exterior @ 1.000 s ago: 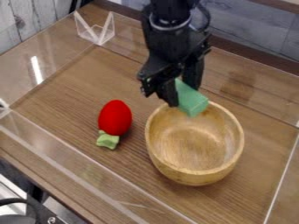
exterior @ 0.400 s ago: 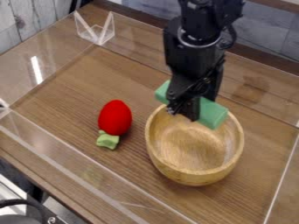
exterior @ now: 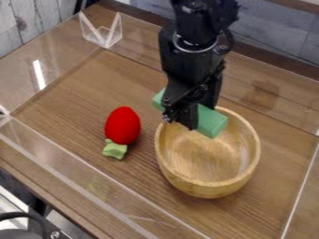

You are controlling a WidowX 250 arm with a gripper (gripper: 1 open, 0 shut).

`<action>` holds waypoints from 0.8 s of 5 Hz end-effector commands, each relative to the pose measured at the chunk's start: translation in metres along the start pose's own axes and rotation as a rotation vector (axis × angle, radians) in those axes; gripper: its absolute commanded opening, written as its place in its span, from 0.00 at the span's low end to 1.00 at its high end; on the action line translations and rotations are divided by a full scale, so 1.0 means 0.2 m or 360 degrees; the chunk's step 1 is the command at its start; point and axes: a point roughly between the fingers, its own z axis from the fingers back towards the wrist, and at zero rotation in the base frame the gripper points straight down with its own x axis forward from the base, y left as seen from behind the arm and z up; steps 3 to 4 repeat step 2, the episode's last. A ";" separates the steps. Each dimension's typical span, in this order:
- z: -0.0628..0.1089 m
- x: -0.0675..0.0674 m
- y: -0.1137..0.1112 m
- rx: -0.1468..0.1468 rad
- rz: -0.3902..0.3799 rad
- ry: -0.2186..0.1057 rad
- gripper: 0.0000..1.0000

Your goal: Remove the green stick from the brown bowl and put it on the table

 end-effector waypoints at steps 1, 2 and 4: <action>0.06 0.01 -0.03 -0.0074 0.0064 -0.0016 0.00; 0.03 -0.03 -0.04 -0.0069 0.0074 -0.0024 0.00; 0.03 -0.03 -0.04 -0.0069 0.0074 -0.0024 0.00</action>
